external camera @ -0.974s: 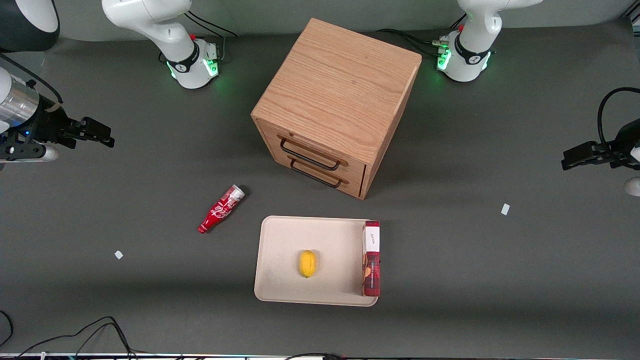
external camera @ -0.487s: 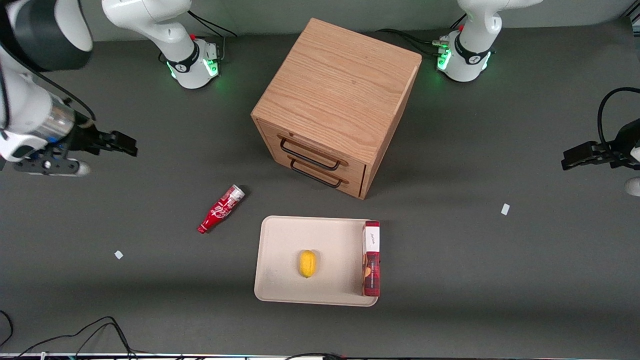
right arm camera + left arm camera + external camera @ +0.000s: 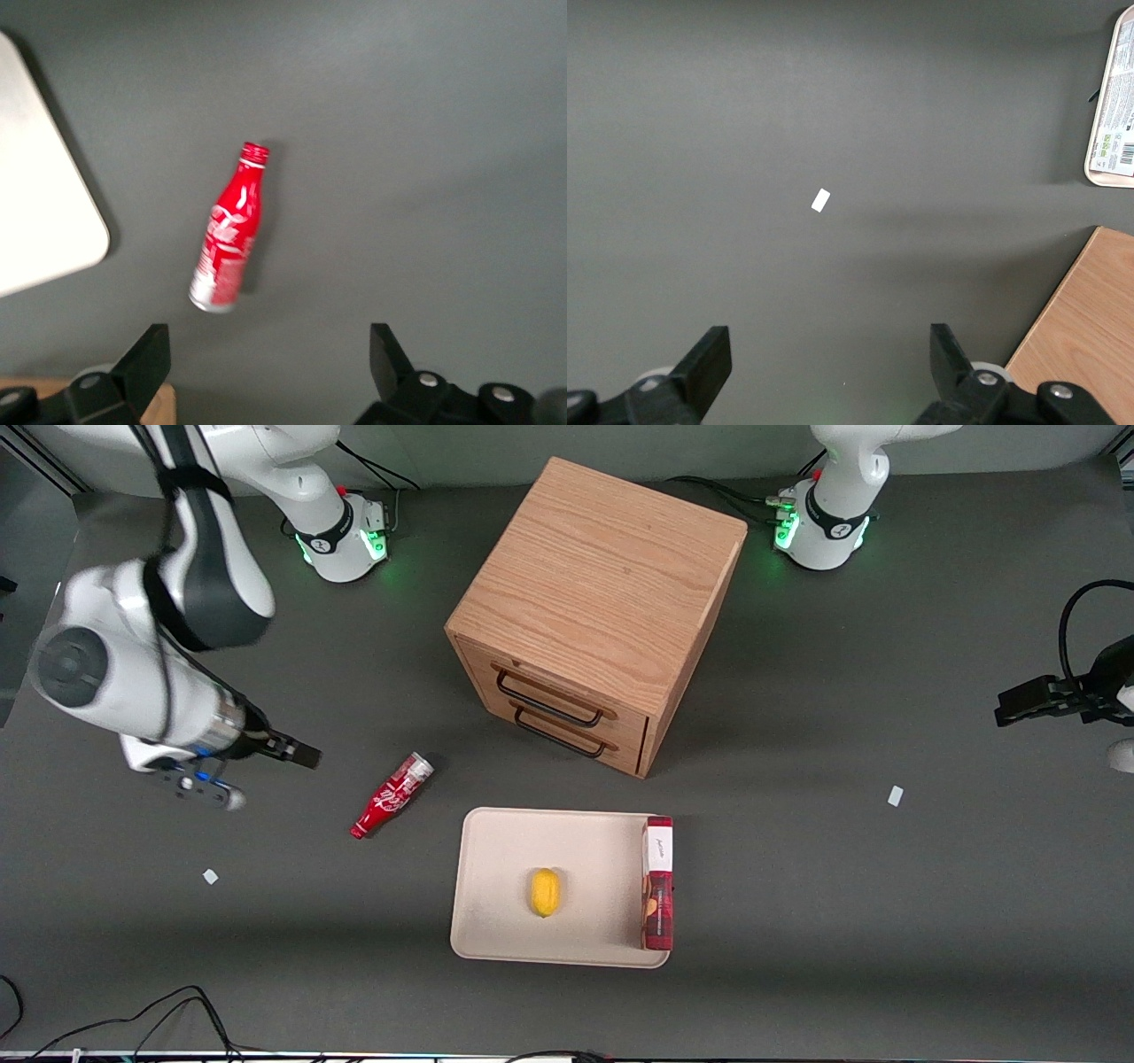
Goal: Place coke bottle on tray
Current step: 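Move the right gripper down toward the red Coca-Cola bottle lying on the table, then close the right gripper around the bottle's body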
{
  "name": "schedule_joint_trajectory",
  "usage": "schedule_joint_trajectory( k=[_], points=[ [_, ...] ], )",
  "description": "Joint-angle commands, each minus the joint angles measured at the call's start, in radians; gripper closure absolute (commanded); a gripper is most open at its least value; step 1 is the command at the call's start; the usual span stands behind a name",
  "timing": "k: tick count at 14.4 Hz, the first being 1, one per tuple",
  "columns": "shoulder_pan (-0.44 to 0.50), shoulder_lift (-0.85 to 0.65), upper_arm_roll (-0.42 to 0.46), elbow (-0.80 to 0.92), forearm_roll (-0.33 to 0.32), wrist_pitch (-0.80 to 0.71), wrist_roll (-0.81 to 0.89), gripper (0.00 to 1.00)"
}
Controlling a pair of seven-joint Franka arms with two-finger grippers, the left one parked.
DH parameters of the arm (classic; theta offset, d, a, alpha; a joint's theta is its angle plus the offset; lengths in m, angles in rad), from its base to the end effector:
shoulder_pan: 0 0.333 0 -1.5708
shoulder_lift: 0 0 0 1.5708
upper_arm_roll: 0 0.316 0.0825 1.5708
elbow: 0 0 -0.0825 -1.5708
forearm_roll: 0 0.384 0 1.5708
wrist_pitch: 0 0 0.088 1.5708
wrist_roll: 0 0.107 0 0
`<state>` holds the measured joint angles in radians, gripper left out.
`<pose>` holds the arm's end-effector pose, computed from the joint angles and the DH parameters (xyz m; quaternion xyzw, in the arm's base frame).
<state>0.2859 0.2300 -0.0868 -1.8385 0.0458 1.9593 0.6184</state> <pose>0.5919 0.1252 0.3956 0.9747 -0.2168 -0.0539 0.0116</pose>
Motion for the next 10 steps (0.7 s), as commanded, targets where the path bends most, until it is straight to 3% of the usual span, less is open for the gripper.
schedule_joint_trajectory(
  k=[1, 4, 6, 10],
  points=[
    [0.002, 0.095, 0.044, -0.024, 0.014, 0.12, 0.148, 0.0],
    [0.006, 0.182, 0.061, -0.047, 0.013, 0.214, 0.241, 0.0],
    [0.006, 0.204, 0.065, -0.108, 0.013, 0.321, 0.251, 0.0],
    [0.006, 0.239, 0.065, -0.148, 0.013, 0.4, 0.251, 0.0]
  ],
)
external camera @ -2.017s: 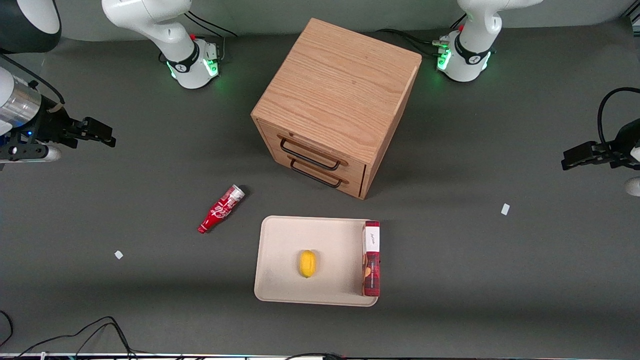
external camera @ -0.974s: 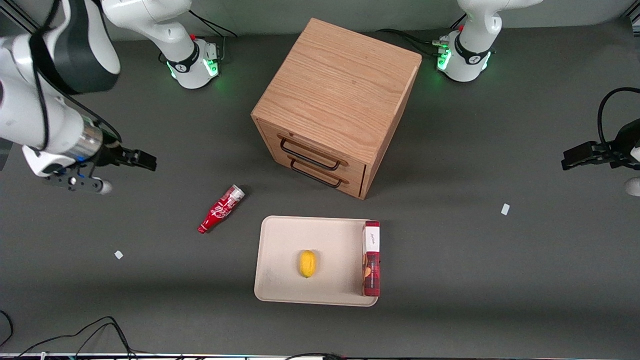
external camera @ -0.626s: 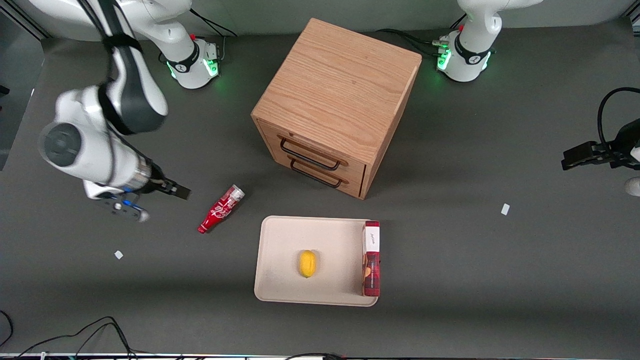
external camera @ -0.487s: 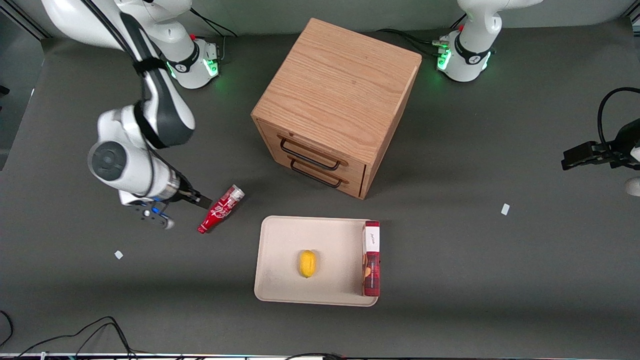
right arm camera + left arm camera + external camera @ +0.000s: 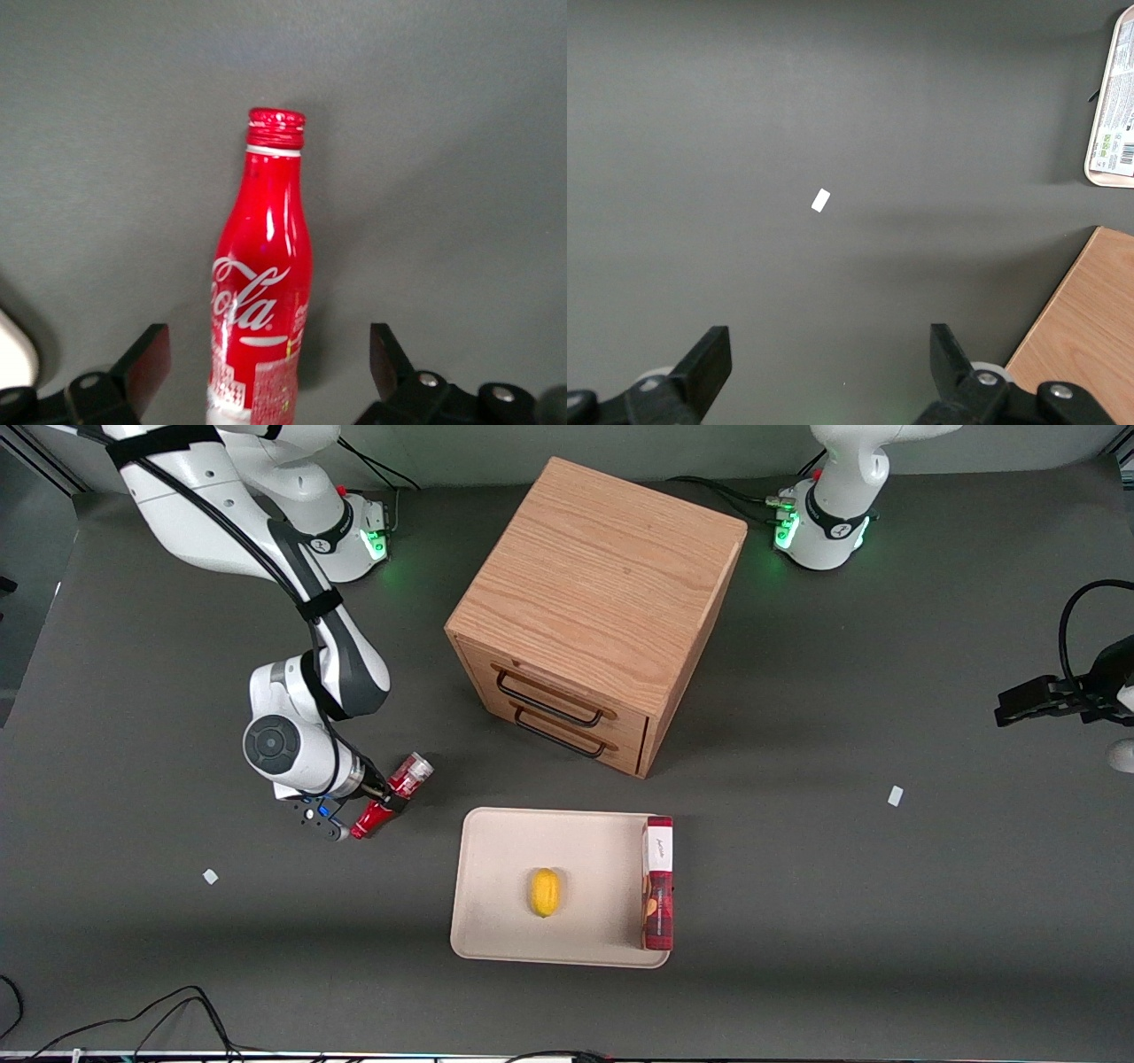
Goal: Place coke bottle on tray
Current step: 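Close the right gripper around the bottle's body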
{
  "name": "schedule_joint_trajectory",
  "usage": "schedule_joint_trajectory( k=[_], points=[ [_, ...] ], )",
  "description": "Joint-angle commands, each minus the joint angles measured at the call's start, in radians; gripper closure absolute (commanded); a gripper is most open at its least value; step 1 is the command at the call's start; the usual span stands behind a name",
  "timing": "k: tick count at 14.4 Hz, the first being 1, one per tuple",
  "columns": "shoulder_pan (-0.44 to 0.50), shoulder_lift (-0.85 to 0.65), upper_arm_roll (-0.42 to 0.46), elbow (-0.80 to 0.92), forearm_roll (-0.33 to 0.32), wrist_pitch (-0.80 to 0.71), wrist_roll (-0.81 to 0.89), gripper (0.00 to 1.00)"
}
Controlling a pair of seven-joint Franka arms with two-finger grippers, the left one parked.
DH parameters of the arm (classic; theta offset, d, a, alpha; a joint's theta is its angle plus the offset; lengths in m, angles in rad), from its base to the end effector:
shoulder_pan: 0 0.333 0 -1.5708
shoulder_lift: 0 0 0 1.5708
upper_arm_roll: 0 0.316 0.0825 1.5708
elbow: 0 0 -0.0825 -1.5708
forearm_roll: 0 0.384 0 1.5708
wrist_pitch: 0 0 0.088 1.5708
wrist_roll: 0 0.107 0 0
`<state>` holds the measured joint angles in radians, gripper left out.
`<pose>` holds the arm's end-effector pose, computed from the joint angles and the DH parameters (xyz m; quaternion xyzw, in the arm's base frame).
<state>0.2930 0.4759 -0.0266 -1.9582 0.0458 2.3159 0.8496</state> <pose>0.5835 0.1606 0.2213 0.9515 -0.3017 -0.0551 0.0229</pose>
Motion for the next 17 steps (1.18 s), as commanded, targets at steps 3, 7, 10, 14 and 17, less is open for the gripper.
schedule_joint_trajectory(
  k=[3, 7, 10, 14, 17],
  points=[
    [-0.003, 0.017, 0.005, -0.045, 0.012, 0.102, 0.02, 0.0],
    [-0.003, 0.044, 0.007, -0.047, 0.012, 0.16, 0.02, 0.09],
    [-0.003, 0.055, 0.011, -0.045, 0.012, 0.175, 0.02, 0.5],
    [-0.003, 0.044, 0.011, -0.038, 0.012, 0.168, 0.02, 1.0],
    [-0.003, -0.026, 0.01, -0.015, 0.003, 0.104, -0.003, 1.0]
  ],
)
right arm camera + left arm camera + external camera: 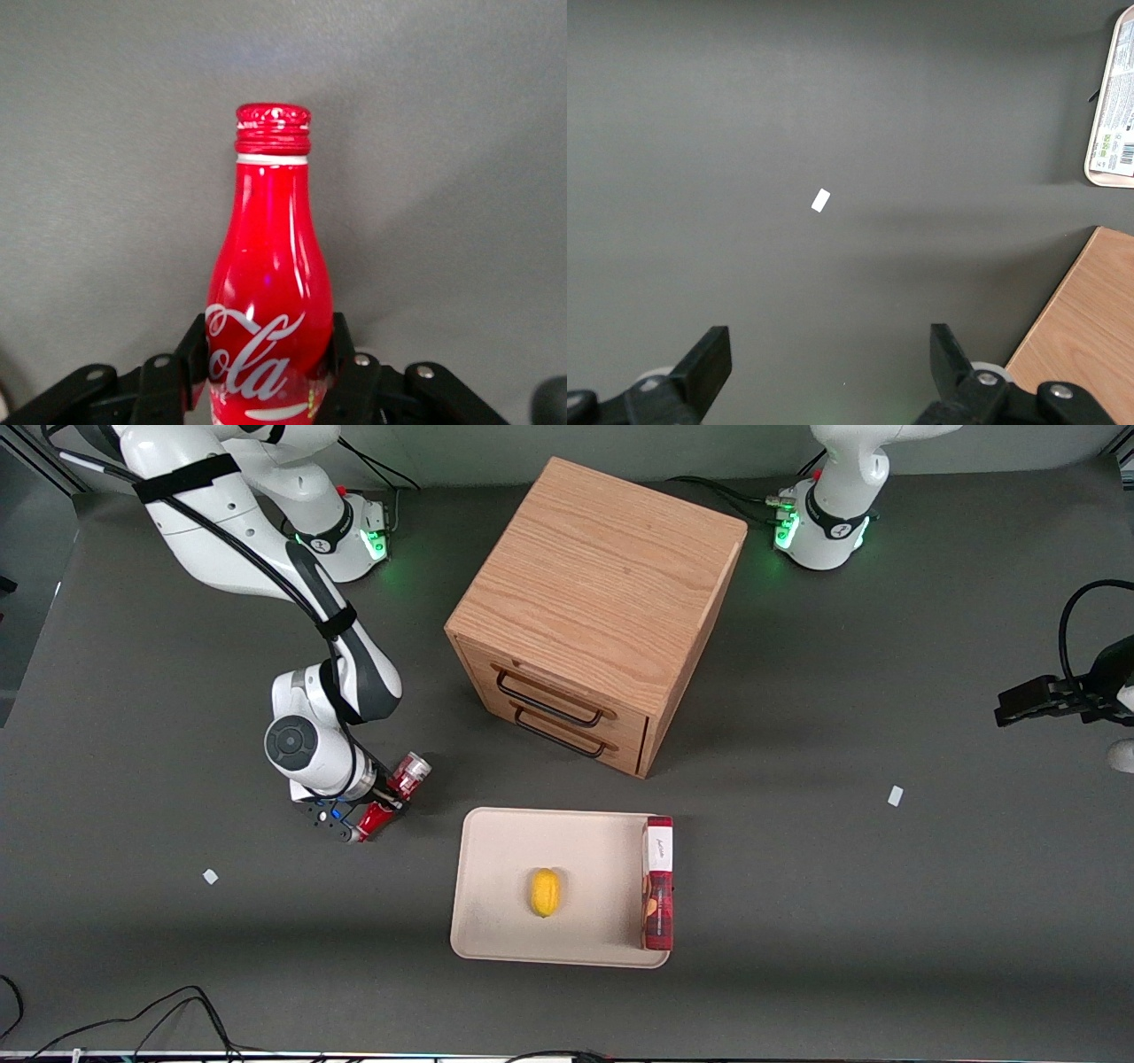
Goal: Place coke bottle on tray
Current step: 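Close the right gripper around the bottle's body, then lift the bottle and tilt it upright with the right gripper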
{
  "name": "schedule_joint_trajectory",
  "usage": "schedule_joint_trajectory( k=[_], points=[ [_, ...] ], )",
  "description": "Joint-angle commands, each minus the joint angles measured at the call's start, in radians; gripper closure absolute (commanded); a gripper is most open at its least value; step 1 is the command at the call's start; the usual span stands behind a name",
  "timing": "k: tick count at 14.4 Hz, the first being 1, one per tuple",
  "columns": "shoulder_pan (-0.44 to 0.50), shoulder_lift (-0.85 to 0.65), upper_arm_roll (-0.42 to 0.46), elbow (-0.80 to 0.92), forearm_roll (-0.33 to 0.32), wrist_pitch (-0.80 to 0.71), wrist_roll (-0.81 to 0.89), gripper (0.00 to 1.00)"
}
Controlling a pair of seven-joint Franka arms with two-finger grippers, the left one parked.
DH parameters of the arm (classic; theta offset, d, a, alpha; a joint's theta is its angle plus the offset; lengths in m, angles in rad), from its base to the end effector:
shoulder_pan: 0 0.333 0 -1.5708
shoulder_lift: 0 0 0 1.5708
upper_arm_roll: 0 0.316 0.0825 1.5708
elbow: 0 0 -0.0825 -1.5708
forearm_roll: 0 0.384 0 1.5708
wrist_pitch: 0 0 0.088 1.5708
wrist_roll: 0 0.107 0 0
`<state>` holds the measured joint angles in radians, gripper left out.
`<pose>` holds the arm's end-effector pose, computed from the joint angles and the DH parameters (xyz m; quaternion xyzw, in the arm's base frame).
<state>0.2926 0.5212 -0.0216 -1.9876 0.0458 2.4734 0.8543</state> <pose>0.5845 0.1625 0.1951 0.9526 -0.3036 -0.0194 0.0022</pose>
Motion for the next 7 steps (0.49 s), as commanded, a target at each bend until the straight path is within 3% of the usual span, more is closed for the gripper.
schedule_joint_trajectory(
  k=[1, 7],
  points=[
    [-0.004, -0.091, 0.005, 0.054, 0.002, -0.118, -0.017, 1.0],
    [-0.004, -0.156, 0.006, 0.358, 0.0, -0.486, -0.184, 1.0]
  ],
)
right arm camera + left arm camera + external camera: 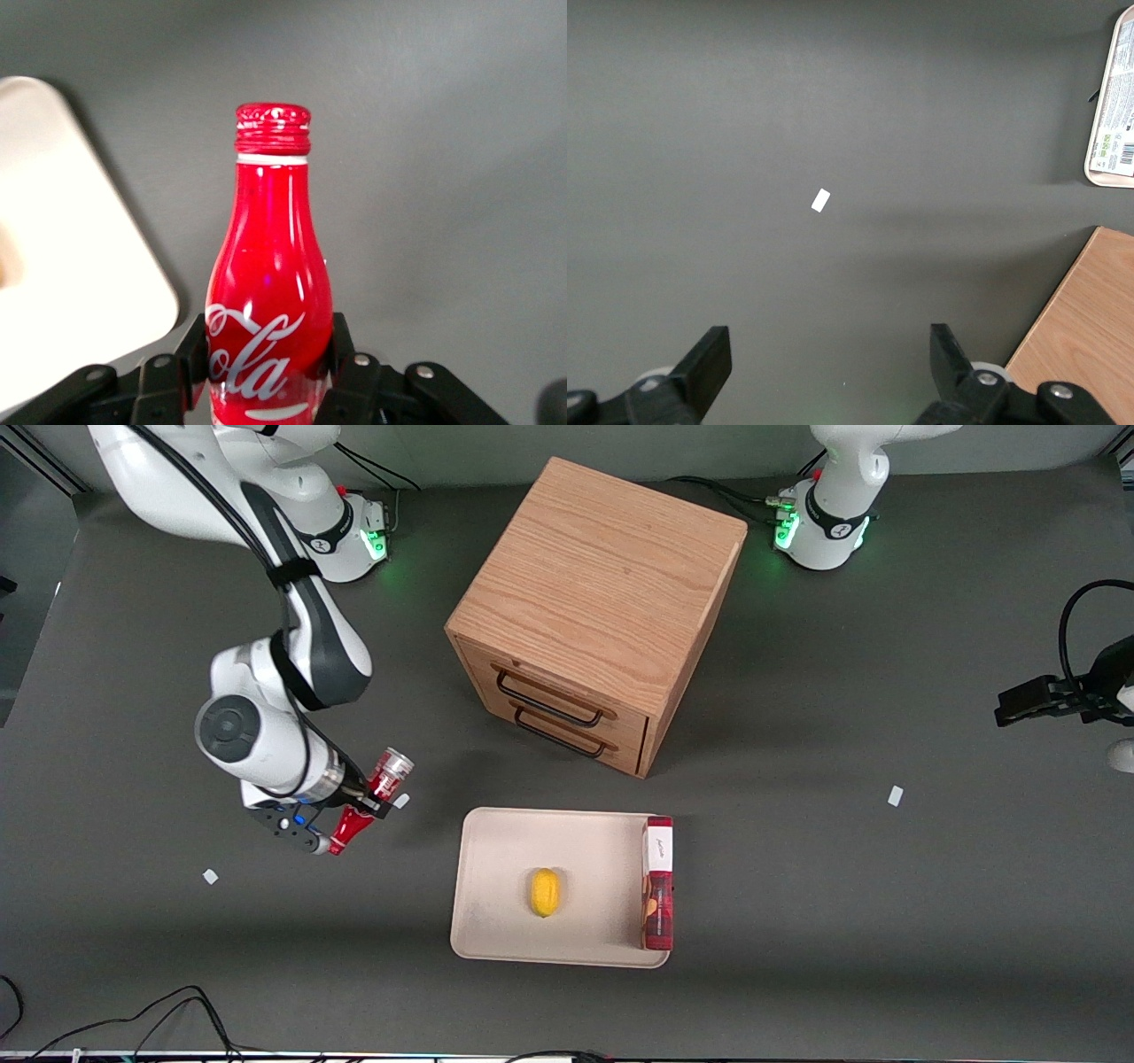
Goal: Place coke bottle on tray
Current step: 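Lift the bottle and tilt it upright with the right gripper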
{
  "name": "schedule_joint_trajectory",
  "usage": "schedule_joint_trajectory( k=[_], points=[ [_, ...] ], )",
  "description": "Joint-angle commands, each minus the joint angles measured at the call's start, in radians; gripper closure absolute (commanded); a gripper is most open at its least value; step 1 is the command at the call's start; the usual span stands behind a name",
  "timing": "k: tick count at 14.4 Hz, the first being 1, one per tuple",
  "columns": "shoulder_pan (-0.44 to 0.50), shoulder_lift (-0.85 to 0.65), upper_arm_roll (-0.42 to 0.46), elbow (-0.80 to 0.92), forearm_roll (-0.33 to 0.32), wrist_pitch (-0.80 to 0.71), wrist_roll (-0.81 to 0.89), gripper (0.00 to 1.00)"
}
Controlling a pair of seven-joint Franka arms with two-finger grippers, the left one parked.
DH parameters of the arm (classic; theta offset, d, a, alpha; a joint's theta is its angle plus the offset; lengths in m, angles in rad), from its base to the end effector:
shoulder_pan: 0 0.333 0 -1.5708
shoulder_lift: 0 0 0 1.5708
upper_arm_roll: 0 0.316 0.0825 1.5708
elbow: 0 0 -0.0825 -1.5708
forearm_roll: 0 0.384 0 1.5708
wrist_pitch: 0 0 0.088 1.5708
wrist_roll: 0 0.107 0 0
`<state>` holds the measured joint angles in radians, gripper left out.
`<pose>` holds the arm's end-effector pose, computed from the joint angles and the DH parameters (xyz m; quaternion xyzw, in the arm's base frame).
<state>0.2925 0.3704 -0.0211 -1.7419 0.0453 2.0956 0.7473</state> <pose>0.6244 0.1772 0.3621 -0.9691 0.2462 0.0149 0.0097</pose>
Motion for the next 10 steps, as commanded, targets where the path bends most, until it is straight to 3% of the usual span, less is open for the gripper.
schedule_joint_trajectory(
  k=[1, 3, 6, 10],
  points=[
    [-0.004, -0.004, 0.004, 0.169, -0.001, -0.164, -0.132, 1.0],
    [-0.003, 0.01, 0.007, 0.272, -0.01, -0.227, -0.212, 1.0],
    [0.011, 0.079, 0.082, 0.367, -0.135, -0.232, -0.275, 1.0],
    [0.023, 0.304, 0.162, 0.579, -0.163, -0.212, -0.322, 1.0]
  ],
)
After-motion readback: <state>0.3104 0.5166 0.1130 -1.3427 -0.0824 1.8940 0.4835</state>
